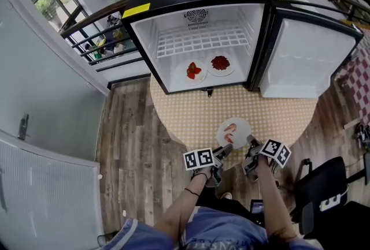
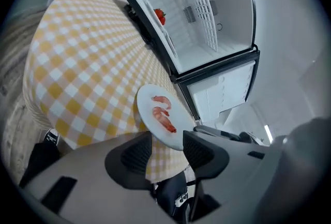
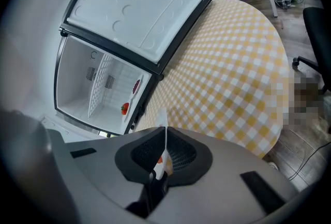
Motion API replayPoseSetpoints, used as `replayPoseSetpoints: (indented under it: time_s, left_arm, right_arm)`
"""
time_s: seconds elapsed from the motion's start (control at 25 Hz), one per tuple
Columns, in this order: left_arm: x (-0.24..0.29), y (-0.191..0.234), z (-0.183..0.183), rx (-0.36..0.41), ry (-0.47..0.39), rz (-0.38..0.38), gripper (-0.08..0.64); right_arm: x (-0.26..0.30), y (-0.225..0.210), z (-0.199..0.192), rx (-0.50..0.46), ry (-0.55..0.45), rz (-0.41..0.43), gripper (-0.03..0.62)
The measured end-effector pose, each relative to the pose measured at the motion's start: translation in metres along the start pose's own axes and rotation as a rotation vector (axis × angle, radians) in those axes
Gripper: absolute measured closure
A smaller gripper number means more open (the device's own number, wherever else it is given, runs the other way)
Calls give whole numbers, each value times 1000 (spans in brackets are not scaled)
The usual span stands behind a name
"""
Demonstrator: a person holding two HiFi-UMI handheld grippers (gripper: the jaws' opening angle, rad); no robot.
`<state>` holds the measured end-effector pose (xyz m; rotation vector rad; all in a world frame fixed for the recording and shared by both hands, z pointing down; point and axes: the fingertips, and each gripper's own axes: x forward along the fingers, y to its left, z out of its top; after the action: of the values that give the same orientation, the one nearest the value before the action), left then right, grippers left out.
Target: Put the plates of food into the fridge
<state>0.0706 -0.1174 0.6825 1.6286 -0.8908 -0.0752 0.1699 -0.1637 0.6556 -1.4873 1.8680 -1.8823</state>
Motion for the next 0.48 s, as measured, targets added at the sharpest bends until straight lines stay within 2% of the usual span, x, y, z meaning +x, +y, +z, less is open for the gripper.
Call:
replayPoseSetpoints:
  time_s: [0.2,0.48]
  left_arm:
    - [1,-8,17,129,6,0,380]
    - [-13,-31,67,316,-9,-24,382]
  right_arm:
    - [-1,7,5,2,-5,-4,568]
    - [6,51,16,-6,-37,62,568]
